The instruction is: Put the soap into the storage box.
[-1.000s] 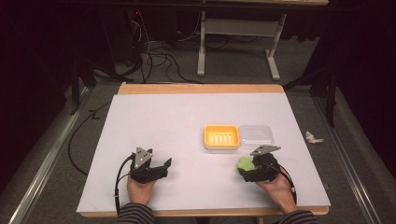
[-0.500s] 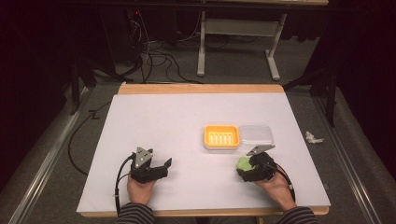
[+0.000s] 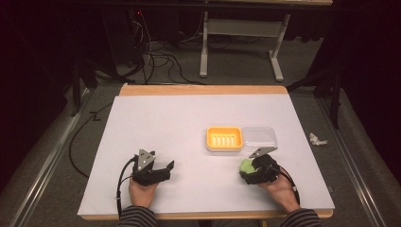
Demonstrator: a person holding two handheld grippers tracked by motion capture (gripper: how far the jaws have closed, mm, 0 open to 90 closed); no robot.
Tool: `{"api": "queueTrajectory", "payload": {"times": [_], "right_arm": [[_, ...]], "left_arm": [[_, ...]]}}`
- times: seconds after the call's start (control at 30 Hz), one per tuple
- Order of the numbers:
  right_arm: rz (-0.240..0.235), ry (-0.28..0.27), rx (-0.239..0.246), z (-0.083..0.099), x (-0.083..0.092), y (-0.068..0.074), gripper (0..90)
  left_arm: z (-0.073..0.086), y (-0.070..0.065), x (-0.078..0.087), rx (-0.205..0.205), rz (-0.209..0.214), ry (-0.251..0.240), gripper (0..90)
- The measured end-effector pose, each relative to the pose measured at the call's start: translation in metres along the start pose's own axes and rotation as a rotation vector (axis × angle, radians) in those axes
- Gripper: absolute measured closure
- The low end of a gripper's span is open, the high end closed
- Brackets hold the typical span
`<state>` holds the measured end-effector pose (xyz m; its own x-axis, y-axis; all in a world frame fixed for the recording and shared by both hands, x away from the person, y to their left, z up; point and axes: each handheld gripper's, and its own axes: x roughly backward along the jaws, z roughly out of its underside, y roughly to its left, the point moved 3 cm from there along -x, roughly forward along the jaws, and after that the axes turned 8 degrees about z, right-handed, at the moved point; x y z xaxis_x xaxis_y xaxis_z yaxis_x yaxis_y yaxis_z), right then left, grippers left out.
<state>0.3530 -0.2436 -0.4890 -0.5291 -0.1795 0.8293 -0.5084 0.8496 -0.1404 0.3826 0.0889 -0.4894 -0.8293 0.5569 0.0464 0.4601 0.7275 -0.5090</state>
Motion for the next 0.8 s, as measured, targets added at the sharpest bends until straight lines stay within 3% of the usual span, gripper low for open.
{"api": "queueTrajectory", "payload": {"times": [0.13,0.37,0.8], "right_arm": [[0.009,-0.016,0.020,0.001,0.001,0.001,27.1],[0.014,-0.039,0.027,0.004,0.004,0.001,27.3],[-0.017,-0.099,-0.029,0.005,0.013,-0.005,27.4]], "left_arm": [[0.002,-0.001,-0.002,-0.011,0.003,0.023,16.0],[0.002,-0.001,-0.001,-0.009,0.005,0.016,16.0],[0.001,-0.001,-0.001,-0.005,0.002,0.018,15.8]]}}
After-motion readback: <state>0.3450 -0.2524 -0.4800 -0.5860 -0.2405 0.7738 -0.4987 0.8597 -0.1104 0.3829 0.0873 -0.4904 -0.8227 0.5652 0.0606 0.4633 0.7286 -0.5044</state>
